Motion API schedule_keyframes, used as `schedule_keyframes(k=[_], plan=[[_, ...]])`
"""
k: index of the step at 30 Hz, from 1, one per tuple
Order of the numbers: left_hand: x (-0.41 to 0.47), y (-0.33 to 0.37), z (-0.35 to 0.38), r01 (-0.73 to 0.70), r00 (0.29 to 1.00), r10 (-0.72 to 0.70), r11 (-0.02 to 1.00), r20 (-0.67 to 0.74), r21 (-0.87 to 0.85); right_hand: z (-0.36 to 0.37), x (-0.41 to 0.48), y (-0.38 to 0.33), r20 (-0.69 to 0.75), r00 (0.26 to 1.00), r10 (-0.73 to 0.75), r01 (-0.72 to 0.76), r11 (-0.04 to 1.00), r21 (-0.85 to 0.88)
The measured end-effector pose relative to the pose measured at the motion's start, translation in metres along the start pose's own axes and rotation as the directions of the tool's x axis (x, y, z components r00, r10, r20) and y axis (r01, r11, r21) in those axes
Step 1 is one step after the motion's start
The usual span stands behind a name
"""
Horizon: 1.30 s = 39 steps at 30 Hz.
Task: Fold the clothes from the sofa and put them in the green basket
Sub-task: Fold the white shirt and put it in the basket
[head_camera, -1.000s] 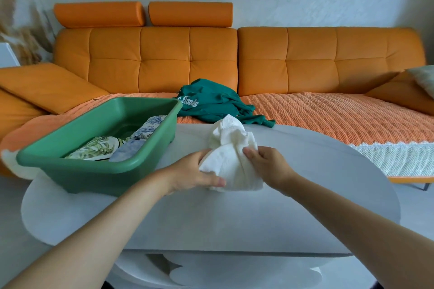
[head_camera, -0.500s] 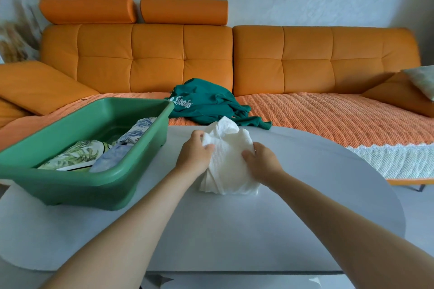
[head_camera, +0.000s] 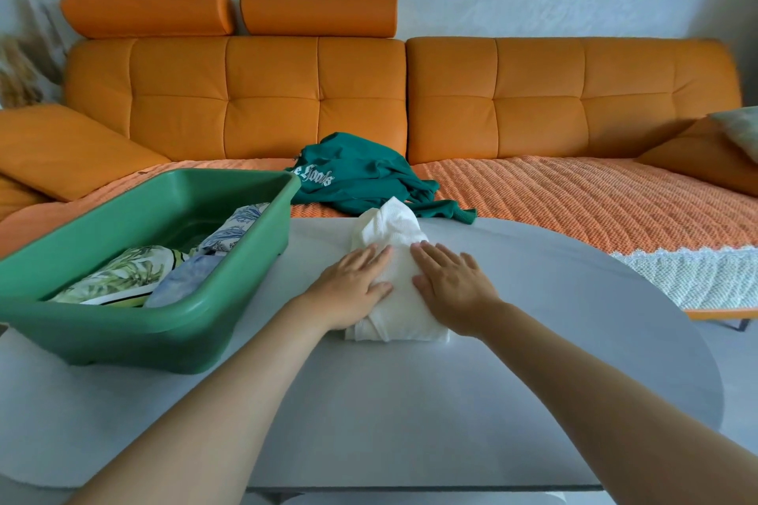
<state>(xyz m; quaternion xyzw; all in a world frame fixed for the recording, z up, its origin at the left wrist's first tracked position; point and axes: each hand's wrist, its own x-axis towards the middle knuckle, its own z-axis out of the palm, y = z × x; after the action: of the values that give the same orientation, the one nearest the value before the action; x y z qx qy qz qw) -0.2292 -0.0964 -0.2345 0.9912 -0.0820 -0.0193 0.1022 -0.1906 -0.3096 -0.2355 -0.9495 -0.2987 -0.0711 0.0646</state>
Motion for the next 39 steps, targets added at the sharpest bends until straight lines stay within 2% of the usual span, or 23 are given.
schedule_keyframes(k=[2,4,6,8,10,12,14,17,22,25,27,31,32,33,35,36,37,39], plan=[[-0.005,-0.001,-0.001,-0.013,0.999,0.013,1.000,-0.038,0.001,-0.003,-0.003,0.001,-0.030,0.999,-0.017,0.014,0.995,-0.098],[-0.015,-0.002,-0.004,-0.070,0.981,0.075,0.997,-0.178,0.032,-0.013,-0.007,-0.002,-0.136,0.986,-0.100,0.080,0.986,-0.144],[-0.025,-0.003,-0.009,-0.178,0.910,0.205,0.978,-0.360,0.105,-0.018,-0.016,-0.008,-0.221,0.940,-0.259,0.222,0.958,-0.179],[-0.035,-0.004,-0.014,-0.203,0.870,0.227,0.974,-0.438,0.101,-0.016,-0.024,-0.011,-0.169,0.911,-0.376,0.339,0.917,-0.209],[-0.046,-0.006,-0.015,-0.100,0.915,0.094,0.995,-0.393,0.007,-0.010,-0.030,-0.013,-0.066,0.917,-0.394,0.375,0.905,-0.199],[-0.056,-0.009,-0.013,0.045,0.953,-0.067,0.996,-0.296,-0.079,-0.007,-0.033,-0.011,-0.049,0.923,-0.383,0.369,0.913,-0.175],[-0.064,-0.009,-0.008,0.154,0.959,-0.193,0.970,-0.208,-0.189,-0.008,-0.034,-0.009,-0.061,0.919,-0.388,0.374,0.912,-0.167],[-0.070,0.000,-0.003,0.211,0.955,-0.266,0.921,-0.133,-0.328,-0.009,-0.034,-0.008,-0.058,0.924,-0.379,0.366,0.917,-0.156],[-0.070,0.011,-0.004,0.239,0.918,-0.339,0.888,-0.208,-0.392,-0.010,-0.031,-0.006,-0.044,0.938,-0.343,0.338,0.936,-0.093],[-0.071,0.006,-0.010,0.324,0.864,-0.429,0.873,-0.261,-0.364,-0.012,-0.029,-0.002,-0.030,0.952,-0.305,0.300,0.948,-0.109],[-0.072,-0.002,-0.012,0.376,0.857,-0.451,0.878,-0.250,-0.295,-0.013,-0.029,-0.002,-0.032,0.953,-0.303,0.298,0.948,-0.114],[-0.072,0.002,-0.004,0.401,0.911,-0.406,0.914,-0.079,-0.068,-0.012,-0.029,-0.007,-0.021,0.945,-0.327,0.323,0.941,-0.099],[-0.072,0.005,-0.003,0.384,0.917,-0.384,0.923,-0.107,-0.018,-0.011,-0.029,-0.009,-0.010,0.948,-0.319,0.317,0.944,-0.092],[-0.071,0.007,-0.003,0.351,0.921,-0.338,0.936,-0.194,0.035,-0.011,-0.029,-0.010,-0.004,0.951,-0.310,0.308,0.947,-0.090],[-0.066,0.013,-0.006,0.198,0.890,-0.130,0.974,-0.438,0.114,-0.010,-0.030,-0.013,-0.016,0.957,-0.288,0.286,0.955,-0.072],[-0.063,0.016,-0.007,0.071,0.863,0.005,0.989,-0.505,0.131,-0.009,-0.030,-0.015,-0.025,0.963,-0.268,0.266,0.962,-0.057],[-0.059,0.018,-0.006,-0.037,0.862,0.109,0.988,-0.496,0.151,-0.008,-0.029,-0.017,-0.025,0.971,-0.238,0.237,0.970,-0.050],[-0.050,0.019,0.000,-0.143,0.924,0.208,0.966,-0.320,0.214,-0.006,-0.027,-0.020,0.004,0.987,-0.160,0.160,0.985,-0.061]])
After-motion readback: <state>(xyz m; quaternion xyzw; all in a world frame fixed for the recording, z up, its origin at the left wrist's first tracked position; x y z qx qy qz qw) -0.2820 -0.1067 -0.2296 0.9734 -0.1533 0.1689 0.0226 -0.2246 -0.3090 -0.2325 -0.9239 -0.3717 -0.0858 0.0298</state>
